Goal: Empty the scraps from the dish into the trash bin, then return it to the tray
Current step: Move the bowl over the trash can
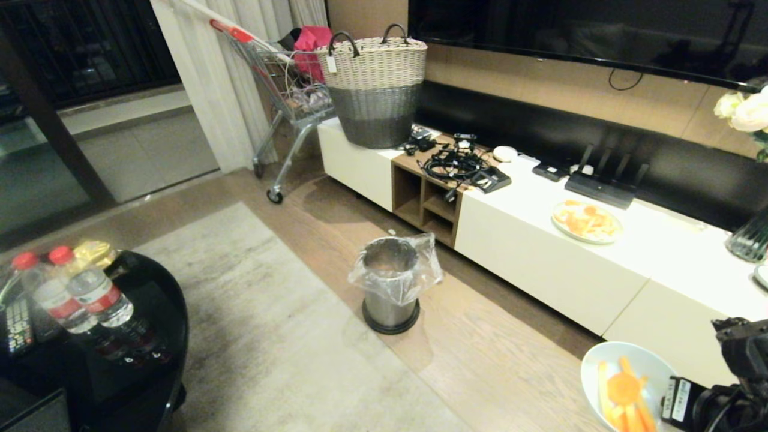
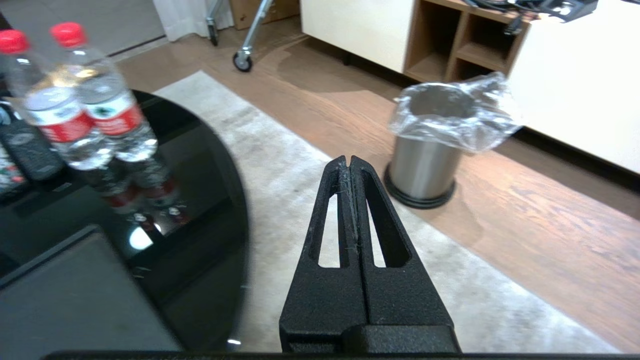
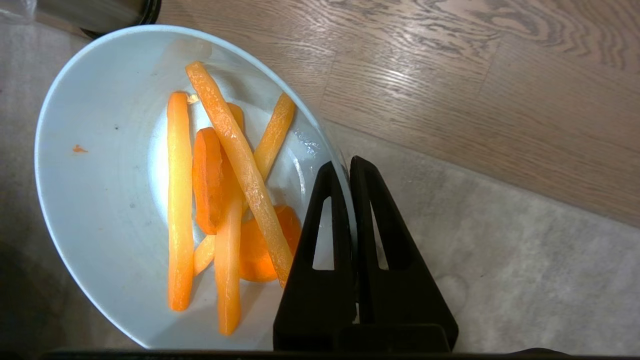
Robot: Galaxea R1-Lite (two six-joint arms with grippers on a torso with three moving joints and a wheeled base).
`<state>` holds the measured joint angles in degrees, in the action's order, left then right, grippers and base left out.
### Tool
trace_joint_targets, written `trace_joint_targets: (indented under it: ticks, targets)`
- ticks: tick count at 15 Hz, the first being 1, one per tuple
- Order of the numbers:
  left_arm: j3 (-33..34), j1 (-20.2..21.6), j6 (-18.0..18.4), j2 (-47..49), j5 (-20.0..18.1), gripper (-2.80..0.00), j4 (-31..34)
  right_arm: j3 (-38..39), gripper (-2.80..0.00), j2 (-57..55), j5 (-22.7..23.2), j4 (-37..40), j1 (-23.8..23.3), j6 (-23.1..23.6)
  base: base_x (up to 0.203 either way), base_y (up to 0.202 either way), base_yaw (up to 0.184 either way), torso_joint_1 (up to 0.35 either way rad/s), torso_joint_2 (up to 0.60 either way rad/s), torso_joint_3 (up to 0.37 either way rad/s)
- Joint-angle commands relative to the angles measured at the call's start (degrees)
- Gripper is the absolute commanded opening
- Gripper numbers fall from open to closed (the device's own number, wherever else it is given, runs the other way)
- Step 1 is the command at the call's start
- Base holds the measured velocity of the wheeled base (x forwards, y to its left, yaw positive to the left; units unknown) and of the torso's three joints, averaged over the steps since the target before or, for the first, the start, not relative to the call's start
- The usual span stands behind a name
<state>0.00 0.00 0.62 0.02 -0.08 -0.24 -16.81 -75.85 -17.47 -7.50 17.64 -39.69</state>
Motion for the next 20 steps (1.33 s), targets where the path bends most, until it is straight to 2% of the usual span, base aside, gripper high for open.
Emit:
trace_joint_targets:
  ticks: [1, 7, 20]
  targets:
    - [0.00, 0.00, -0.01, -0.02, -0.01, -2.80, -0.02, 0.02, -2.80, -0.26, -0.11, -0.06, 0.03, -0.21, 0.000, -0.186, 0.002, 0.002, 0.00, 0.002]
    - [0.00, 0.00, -0.01, -0.02, 0.16, -2.80, -0.20, 0.11, -2.80, -0.35, -0.11, -0.06, 0.11, -0.21, 0.000, -0.150, -0.001, 0.002, 0.00, 0.002]
    - [0.00, 0.00, -0.09, -0.02, 0.08, -2.80, -0.20, 0.46, -2.80, -1.05, -0.02, -1.99, 0.20, -0.12, 0.000, 0.000, 0.000, 0.000, 0.00, 0.000]
